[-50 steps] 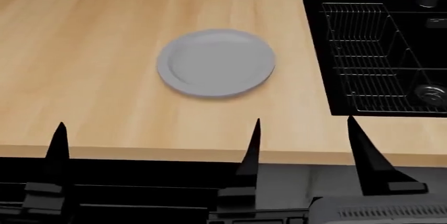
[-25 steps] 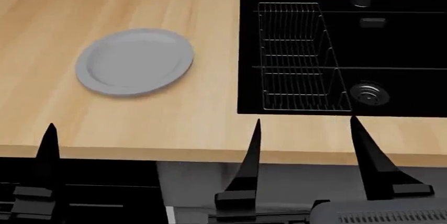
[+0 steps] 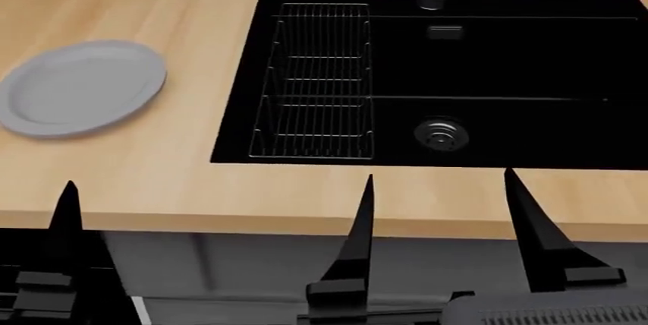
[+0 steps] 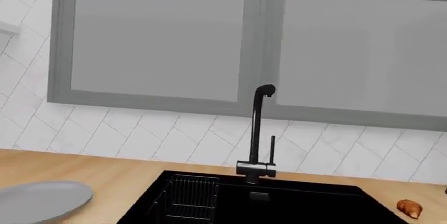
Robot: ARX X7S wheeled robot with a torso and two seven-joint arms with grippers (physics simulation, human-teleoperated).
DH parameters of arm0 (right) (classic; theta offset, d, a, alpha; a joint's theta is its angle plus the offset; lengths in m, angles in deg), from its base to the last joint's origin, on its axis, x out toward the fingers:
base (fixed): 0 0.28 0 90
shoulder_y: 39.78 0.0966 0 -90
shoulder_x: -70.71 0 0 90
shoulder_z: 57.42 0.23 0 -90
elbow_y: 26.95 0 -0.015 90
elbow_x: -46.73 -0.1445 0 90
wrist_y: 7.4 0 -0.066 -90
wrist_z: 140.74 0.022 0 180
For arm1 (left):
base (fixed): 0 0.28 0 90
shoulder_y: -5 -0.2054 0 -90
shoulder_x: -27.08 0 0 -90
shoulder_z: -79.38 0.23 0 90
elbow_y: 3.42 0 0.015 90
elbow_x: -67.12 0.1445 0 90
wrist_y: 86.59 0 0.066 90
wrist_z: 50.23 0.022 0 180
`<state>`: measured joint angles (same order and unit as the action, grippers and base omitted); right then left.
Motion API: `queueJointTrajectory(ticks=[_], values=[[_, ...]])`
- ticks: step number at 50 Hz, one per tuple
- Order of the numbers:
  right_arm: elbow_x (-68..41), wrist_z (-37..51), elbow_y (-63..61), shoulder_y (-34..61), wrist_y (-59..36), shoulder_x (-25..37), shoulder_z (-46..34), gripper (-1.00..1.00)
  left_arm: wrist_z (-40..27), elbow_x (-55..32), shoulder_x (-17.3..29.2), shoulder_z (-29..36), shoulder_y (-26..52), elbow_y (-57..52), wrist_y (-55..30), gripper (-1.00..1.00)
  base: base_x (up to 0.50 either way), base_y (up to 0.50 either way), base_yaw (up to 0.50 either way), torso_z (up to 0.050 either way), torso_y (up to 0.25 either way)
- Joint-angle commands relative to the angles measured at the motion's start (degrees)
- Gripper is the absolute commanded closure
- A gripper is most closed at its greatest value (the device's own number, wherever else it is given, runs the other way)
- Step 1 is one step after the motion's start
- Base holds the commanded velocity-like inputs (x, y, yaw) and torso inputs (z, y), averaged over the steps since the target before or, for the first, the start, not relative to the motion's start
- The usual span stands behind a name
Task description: Place the pastries on the plates.
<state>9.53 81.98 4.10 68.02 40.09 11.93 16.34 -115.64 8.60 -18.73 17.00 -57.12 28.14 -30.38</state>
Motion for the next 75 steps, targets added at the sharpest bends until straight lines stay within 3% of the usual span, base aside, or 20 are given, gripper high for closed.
queueJointTrajectory(ticks=[1, 75], values=[[-0.9, 1.7, -0.2, 0.6, 0.5, 1.4, -1.2, -1.00, -0.6, 0.0, 0.6, 0.8, 0.3, 0.0, 0.9, -1.00, 0.00, -0.50, 0.00, 0.000, 0.000], [-5.1, 9.7, 0.1, 5.7, 4.7, 7.6, -8.3, -1.00, -3.8, -1.7, 2.8, 5.3, 3.9, -0.1, 3.0, -1.00, 0.00, -0.50, 0.00, 0.000, 0.000]])
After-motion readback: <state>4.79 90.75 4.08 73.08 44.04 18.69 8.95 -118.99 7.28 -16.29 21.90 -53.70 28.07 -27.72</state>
